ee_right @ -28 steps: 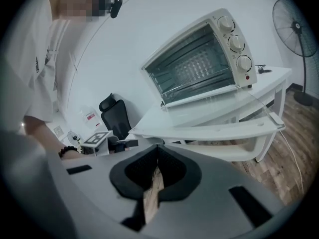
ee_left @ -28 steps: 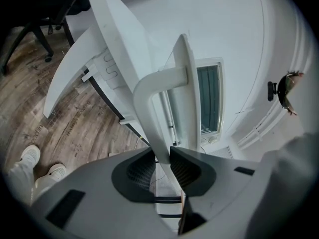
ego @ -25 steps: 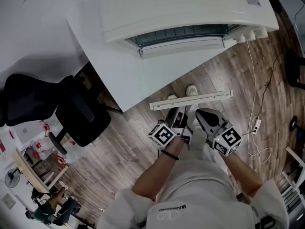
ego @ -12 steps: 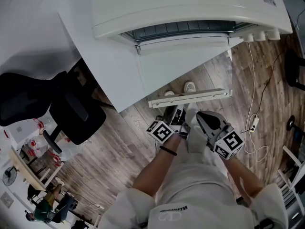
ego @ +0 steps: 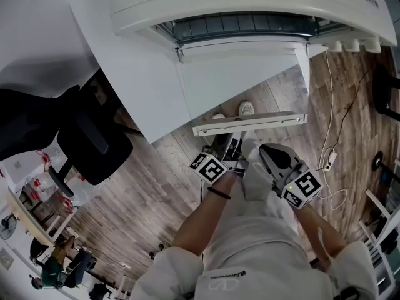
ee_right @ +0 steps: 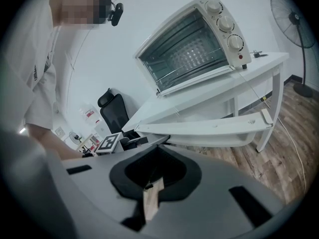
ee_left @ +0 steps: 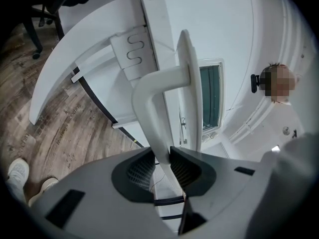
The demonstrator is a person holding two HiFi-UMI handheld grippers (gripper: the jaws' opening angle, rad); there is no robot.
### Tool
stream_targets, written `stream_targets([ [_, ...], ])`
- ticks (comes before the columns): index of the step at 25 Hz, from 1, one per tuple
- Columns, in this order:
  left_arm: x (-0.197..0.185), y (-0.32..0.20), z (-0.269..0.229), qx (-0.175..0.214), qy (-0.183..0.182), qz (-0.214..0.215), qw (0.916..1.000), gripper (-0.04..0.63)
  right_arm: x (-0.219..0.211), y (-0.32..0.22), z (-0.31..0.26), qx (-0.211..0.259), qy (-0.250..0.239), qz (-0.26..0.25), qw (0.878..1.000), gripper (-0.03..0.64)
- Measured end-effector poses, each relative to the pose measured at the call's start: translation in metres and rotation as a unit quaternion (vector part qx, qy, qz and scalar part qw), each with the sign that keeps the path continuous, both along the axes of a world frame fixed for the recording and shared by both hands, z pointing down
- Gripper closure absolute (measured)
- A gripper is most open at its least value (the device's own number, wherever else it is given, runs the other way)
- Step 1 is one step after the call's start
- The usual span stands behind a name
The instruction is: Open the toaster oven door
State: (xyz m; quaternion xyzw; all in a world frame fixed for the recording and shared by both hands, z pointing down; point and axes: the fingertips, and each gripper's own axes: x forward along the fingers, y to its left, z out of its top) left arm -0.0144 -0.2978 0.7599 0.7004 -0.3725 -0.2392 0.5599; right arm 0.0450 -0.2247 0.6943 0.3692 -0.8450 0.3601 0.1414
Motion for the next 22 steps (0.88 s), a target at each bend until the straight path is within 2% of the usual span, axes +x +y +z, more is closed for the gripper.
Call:
stream_targets([
  [8, -0.002, 0.003, -0.001, 0.032, -0.025, 0.009, 0.9991, 0.483, 0.002, 0.007, -0.002, 0.003, 0.000, 0.019, 1.000, 0.598],
  [12, -0.011, 0.021, 0.004, 0.020, -0.039, 0.009, 0.9990, 0.479, 0.005, 0.017, -0.014, 0.010, -0.003, 0.032, 0.999, 0.598],
  [15, -0.018, 0.041, 0.002, 0.015, -0.065, 0.018, 0.9976, 0.482, 0.014, 0.023, -0.021, 0.012, -0.001, 0.038, 0.999, 0.598],
  [17, -0.020, 0.058, -0.008, 0.031, -0.105, 0.034, 0.9934, 0.495, 0.023, 0.029, -0.028, 0.019, -0.005, 0.046, 0.999, 0.598],
  [19, -0.019, 0.077, -0.025, 0.073, -0.173, 0.059, 0.9805, 0.541, 0.037, 0.038, -0.037, 0.036, -0.012, 0.054, 0.998, 0.598],
  [20, -0.018, 0.085, -0.038, 0.102, -0.215, 0.071, 0.9687, 0.571, 0.045, 0.042, -0.042, 0.045, -0.015, 0.057, 0.997, 0.598],
  [22, -0.020, 0.099, -0.069, 0.163, -0.297, 0.083, 0.9373, 0.587, 0.059, 0.051, -0.055, 0.066, -0.018, 0.061, 0.996, 0.598],
])
